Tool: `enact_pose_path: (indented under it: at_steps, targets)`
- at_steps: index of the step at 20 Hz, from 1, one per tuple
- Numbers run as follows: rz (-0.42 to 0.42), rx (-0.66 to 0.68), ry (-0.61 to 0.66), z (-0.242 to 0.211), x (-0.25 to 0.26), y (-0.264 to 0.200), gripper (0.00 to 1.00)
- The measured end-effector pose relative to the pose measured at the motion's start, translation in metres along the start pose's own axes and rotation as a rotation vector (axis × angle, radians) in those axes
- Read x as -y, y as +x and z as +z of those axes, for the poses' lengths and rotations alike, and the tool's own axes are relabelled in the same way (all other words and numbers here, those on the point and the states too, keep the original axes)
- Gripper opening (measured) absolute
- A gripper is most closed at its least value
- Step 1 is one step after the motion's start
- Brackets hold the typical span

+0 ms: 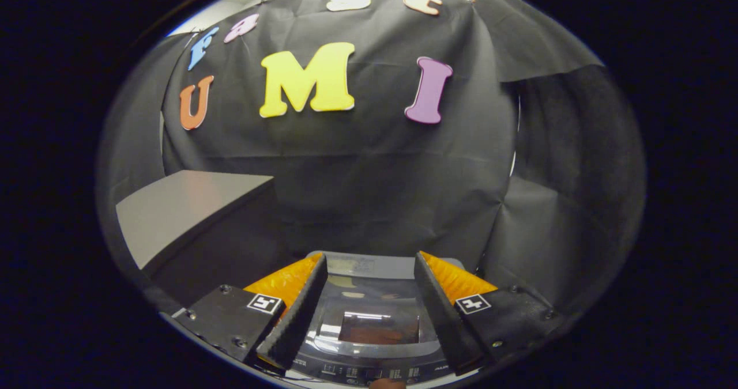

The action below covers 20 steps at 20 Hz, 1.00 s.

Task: Put the clothes into the washing machine and then close the washing machine lid.

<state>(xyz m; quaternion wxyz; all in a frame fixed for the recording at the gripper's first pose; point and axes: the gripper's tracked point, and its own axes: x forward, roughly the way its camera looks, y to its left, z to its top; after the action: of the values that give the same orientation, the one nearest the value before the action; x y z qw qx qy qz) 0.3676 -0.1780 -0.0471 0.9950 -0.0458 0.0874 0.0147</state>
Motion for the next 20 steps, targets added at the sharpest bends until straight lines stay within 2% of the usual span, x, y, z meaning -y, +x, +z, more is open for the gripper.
enact_pose_path:
  at_steps: [5,11,16,20]
  targets:
    - [0.02,0.102,0.011,0.03,-0.036,-0.091,0.95]
    - [-0.006,0.17,0.084,0.032,-0.072,-0.206,0.98]
    - [-0.045,0.224,0.116,0.033,-0.081,-0.297,0.98]
    - [-0.055,0.257,0.11,0.037,-0.082,-0.345,0.98]
